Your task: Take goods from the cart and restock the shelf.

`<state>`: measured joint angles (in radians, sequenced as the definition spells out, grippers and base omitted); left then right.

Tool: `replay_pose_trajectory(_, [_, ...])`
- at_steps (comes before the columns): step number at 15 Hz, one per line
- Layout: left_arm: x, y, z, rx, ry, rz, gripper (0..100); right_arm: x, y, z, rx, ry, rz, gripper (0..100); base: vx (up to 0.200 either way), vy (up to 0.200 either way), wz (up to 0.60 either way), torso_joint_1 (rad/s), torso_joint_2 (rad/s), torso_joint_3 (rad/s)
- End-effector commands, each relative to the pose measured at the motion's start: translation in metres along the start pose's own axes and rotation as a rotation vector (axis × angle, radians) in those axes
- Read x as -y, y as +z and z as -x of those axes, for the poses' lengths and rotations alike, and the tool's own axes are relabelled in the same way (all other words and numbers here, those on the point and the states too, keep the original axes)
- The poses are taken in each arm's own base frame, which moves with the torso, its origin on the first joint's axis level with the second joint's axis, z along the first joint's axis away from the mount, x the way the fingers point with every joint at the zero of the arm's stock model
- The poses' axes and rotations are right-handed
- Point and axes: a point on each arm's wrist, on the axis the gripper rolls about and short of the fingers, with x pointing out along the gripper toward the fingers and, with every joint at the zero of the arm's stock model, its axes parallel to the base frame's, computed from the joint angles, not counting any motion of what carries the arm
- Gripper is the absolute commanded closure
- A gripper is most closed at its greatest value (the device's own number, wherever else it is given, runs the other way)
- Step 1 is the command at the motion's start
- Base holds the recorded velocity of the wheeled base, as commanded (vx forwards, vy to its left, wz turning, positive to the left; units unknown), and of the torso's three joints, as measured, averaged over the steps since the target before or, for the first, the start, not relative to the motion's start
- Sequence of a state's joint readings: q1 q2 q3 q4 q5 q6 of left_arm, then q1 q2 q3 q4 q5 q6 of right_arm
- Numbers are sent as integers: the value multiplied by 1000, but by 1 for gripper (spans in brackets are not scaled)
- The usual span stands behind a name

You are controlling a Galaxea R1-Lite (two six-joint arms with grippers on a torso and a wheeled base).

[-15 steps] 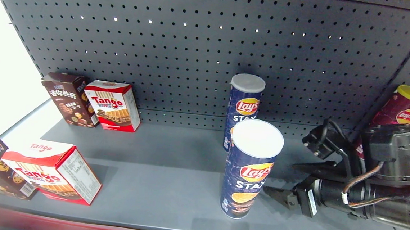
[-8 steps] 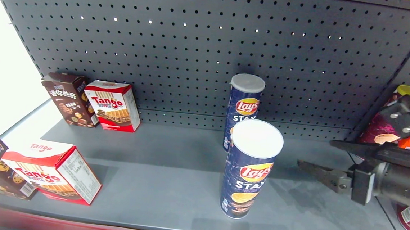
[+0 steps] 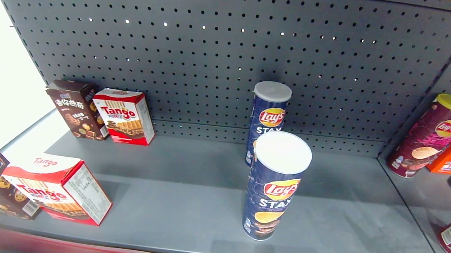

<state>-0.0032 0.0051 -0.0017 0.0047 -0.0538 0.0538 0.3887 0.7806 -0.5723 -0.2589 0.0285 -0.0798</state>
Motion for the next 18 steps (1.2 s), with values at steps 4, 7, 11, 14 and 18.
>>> replay_pose_trajectory(4, [0, 0, 0, -3, 0, 2, 0, -3, -2, 77, 237, -127, 68, 0, 0, 0, 0, 0, 0, 0])
replay_pose_trajectory(7, [0, 0, 0, 0, 0, 2, 0, -11, -30, 110, 207, -181, 74, 0, 0, 0, 0, 0, 0, 0])
replay_pose_trajectory(11, [0, 0, 0, -1, -1, -1, 0, -21, -80, 132, 64, -227, 48, 0, 0, 0, 0, 0, 0, 0])
replay_pose_trajectory(14, [0, 0, 0, 0, -1, -1, 0, -18, -147, 99, 60, -223, 46, 0, 0, 0, 0, 0, 0, 0])
replay_pose_trajectory(18, [0, 0, 0, -1, -1, -1, 0, -19, -160, 99, -51, -215, -6, 0, 0, 0, 0, 0, 0, 0])
